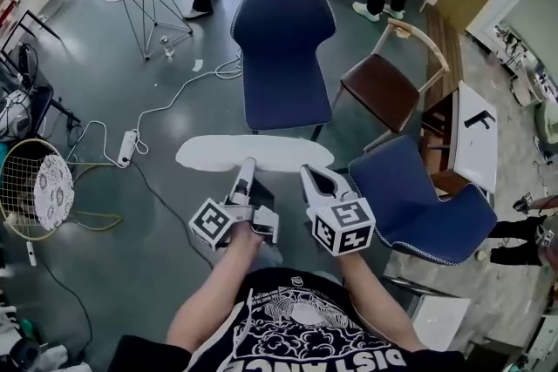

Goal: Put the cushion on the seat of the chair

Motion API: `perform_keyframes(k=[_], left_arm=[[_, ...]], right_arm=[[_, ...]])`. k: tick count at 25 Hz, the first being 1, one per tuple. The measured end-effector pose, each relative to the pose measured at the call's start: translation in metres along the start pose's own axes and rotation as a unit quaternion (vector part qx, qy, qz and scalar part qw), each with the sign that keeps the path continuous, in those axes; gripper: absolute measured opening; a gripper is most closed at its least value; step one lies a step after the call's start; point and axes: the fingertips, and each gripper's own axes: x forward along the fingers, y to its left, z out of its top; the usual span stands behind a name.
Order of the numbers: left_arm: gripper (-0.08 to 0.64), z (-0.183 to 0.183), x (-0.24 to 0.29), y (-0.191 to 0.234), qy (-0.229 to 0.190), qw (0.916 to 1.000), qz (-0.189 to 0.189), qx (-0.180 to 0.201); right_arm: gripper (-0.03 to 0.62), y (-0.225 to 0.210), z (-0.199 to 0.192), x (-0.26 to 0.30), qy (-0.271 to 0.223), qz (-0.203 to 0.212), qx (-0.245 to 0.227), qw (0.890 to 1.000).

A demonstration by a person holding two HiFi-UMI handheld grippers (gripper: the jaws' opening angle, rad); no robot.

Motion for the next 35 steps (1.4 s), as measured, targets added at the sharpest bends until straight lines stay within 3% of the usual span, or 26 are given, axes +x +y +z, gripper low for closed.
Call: perform_keyframes(k=[7, 17, 35], left_arm=[[0.038, 0.025, 0.041, 0.001, 0.013, 0.9998, -0.008, -0.013], [0.038, 0.034, 0.089, 0.014, 0.022, 0.9996, -0.009, -0.014], [0.038, 0.014, 0.249, 0.083, -0.015, 0.9991, 0.03, -0.027]], right_arm=[[-0.006, -0.012, 0.03, 0.039, -0.008, -0.015, 0.007, 1.0], [-0.006, -0.034, 0.045, 0.076, -0.012, -0.016, 0.004, 1.0], [-0.006, -0.186, 0.078, 0.173, 0.044, 0.03, 0.015, 0.998]])
